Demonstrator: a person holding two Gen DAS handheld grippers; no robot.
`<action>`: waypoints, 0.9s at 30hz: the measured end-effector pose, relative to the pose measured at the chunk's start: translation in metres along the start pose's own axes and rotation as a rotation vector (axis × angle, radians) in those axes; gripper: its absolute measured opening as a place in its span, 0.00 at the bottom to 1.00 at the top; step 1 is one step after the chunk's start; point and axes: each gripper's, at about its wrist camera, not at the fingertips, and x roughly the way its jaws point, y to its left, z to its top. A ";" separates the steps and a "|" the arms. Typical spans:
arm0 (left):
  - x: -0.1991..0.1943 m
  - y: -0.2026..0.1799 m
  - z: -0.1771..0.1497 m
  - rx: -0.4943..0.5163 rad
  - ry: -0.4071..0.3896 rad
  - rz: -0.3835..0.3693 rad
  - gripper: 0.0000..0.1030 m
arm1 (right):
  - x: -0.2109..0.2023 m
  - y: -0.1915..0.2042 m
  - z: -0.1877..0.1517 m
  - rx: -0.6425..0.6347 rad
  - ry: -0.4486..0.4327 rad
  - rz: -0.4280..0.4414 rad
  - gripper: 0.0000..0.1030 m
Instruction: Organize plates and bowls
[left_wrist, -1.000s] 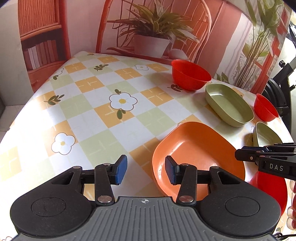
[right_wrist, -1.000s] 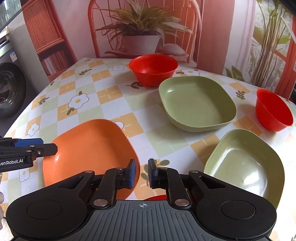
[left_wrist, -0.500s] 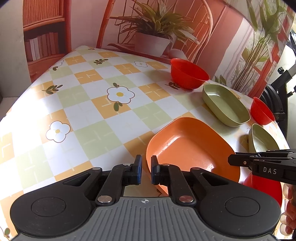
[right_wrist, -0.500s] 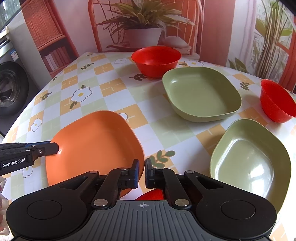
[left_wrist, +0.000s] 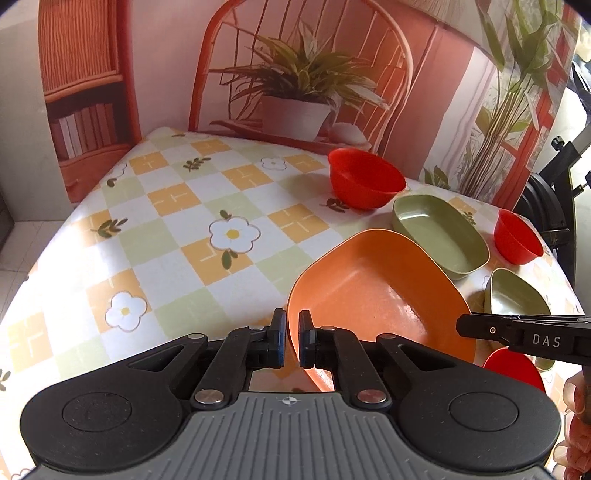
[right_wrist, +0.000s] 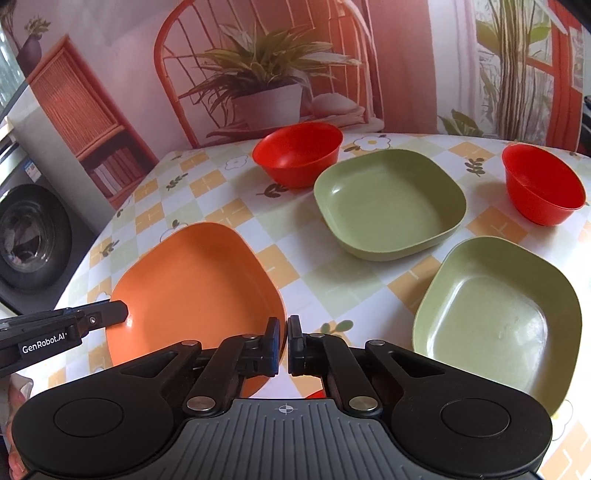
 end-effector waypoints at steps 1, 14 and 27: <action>-0.002 -0.004 0.005 0.013 -0.009 -0.003 0.07 | -0.003 -0.003 0.003 0.012 -0.010 0.001 0.04; 0.001 -0.061 0.072 0.168 -0.083 -0.084 0.08 | -0.046 -0.053 0.038 0.160 -0.138 -0.005 0.04; 0.039 -0.117 0.102 0.258 -0.043 -0.149 0.08 | -0.057 -0.105 0.057 0.244 -0.186 -0.069 0.04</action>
